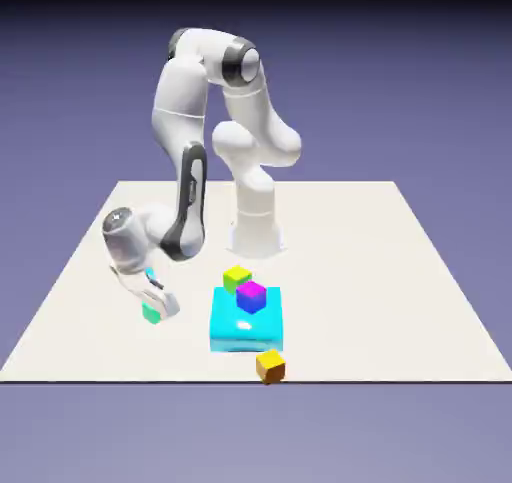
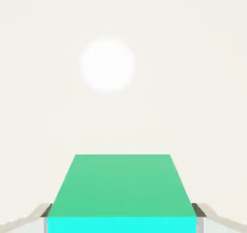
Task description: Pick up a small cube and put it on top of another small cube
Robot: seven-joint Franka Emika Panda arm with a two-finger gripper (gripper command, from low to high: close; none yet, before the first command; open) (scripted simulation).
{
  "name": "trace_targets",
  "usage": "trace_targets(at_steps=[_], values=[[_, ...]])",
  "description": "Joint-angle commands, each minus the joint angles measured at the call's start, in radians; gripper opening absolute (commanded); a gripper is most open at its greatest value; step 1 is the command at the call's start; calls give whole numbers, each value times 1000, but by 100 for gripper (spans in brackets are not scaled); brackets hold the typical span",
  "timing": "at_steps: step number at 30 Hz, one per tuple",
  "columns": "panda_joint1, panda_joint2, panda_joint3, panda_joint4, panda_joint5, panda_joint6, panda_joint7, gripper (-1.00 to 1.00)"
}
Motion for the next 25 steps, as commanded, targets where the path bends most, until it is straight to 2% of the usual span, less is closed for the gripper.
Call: trace_targets(at_steps=[1,15,21,22,25], values=[[10,-36,-15,1,-21,-36,15,-100],[489,-443,139,-52,-271,-370,-158,-100],[483,-318,134,-133,-272,-165,-159,-100],[483,-318,134,-133,-272,-165,-159,100],[485,-371,136,-99,-272,-252,-159,100]])
